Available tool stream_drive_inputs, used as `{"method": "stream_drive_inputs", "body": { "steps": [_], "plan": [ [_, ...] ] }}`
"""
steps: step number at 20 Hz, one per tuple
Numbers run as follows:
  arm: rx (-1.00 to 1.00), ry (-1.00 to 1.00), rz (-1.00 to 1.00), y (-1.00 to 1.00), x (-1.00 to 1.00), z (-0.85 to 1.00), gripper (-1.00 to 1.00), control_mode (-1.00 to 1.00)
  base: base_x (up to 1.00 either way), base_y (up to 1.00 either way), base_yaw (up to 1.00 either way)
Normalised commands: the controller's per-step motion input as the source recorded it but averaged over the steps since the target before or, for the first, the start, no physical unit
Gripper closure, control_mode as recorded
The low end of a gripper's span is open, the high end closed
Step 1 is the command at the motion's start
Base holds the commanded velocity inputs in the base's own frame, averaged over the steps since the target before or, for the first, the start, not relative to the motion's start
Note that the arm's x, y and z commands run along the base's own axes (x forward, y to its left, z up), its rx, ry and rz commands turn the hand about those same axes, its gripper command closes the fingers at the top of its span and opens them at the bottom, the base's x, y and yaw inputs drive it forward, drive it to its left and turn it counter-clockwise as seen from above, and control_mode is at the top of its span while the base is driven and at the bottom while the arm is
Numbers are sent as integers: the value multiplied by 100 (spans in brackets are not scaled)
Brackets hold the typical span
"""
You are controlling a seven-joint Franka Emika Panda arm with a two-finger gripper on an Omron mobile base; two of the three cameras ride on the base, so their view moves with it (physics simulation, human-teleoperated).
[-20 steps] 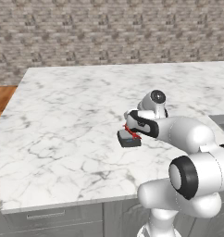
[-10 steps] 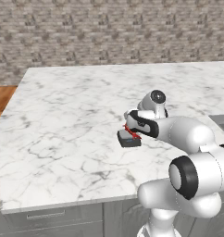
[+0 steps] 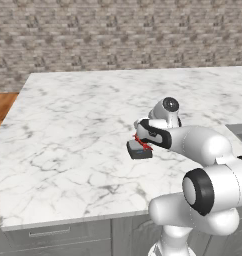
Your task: Take the fish from the fridge and place it on the digital scale on the counter by the fridge. Wait a few seconds for a reading, then move it to the plate on the dining counter.
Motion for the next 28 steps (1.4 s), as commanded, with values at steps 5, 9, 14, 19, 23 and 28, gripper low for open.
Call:
{"method": "stream_drive_inputs", "body": {
  "steps": [5, 9, 14, 19, 23, 28],
  "plan": [
    [0, 0, 0, 0, 0, 0, -100, -100, 0, 0, 0],
    [0, 0, 0, 0, 0, 0, -100, -100, 0, 0, 0],
    [0, 0, 0, 0, 0, 0, -100, -100, 0, 0, 0],
    [0, 0, 0, 0, 0, 0, -100, -100, 0, 0, 0],
    [0, 0, 0, 0, 0, 0, -100, -100, 0, 0, 0],
    [0, 0, 0, 3, -9, -2, -100, -100, 0, 0, 0]
  ]
}}
